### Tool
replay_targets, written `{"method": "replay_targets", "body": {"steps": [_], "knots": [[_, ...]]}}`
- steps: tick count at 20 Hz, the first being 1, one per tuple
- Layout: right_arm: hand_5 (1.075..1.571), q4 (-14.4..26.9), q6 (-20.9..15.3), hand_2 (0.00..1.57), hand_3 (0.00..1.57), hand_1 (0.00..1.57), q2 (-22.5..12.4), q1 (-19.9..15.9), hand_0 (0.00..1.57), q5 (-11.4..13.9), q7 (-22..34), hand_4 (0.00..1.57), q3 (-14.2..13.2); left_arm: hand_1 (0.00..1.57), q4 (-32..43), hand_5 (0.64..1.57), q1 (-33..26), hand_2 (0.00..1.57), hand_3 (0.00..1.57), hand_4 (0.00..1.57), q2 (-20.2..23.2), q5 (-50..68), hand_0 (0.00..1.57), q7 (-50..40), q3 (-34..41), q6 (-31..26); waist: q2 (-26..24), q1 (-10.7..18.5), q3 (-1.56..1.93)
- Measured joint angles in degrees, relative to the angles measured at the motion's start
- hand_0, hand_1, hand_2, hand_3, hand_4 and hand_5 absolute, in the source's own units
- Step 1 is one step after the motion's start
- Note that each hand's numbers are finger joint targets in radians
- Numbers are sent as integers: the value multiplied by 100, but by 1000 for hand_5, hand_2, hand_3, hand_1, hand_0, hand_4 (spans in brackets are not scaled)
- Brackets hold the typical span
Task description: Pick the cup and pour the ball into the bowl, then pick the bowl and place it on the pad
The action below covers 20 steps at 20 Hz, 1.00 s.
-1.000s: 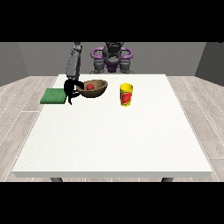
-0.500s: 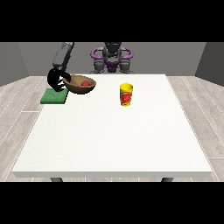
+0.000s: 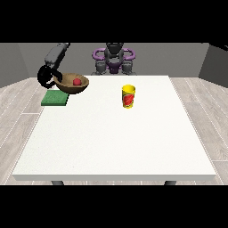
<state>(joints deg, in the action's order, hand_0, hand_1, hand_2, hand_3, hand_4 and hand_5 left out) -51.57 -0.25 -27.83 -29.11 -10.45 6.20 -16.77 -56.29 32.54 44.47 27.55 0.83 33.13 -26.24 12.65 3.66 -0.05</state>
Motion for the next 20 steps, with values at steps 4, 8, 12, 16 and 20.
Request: {"method": "replay_targets", "body": {"steps": [4,8,12,16,20], "knots": [[1570,231,262,1571,1193,1571,-253,-175,1571,-150,-266,990,-238,0,14,1558,-55,0,0,684,36,-142,0,386,31,79,336,-69,5],[1570,811,643,1571,0,1571,-708,-353,1571,-265,-882,975,-588,0,-322,1559,41,0,0,670,39,-83,0,470,83,260,885,-17,14],[1570,1486,914,1571,0,1571,-1071,-404,1571,-299,-1535,971,-876,0,-795,1559,17,0,0,698,120,132,0,350,218,336,1253,74,21],[1571,2040,1199,1571,0,1571,-1387,-404,1571,-263,-2071,984,-1023,0,-1238,1556,-177,0,0,693,153,375,0,118,354,376,1416,79,24],[1569,2427,1311,1571,0,1571,-1581,-556,1571,-173,-2315,979,-1038,0,-1629,1558,-280,0,0,699,167,575,0,-99,453,506,1494,88,20]]}}
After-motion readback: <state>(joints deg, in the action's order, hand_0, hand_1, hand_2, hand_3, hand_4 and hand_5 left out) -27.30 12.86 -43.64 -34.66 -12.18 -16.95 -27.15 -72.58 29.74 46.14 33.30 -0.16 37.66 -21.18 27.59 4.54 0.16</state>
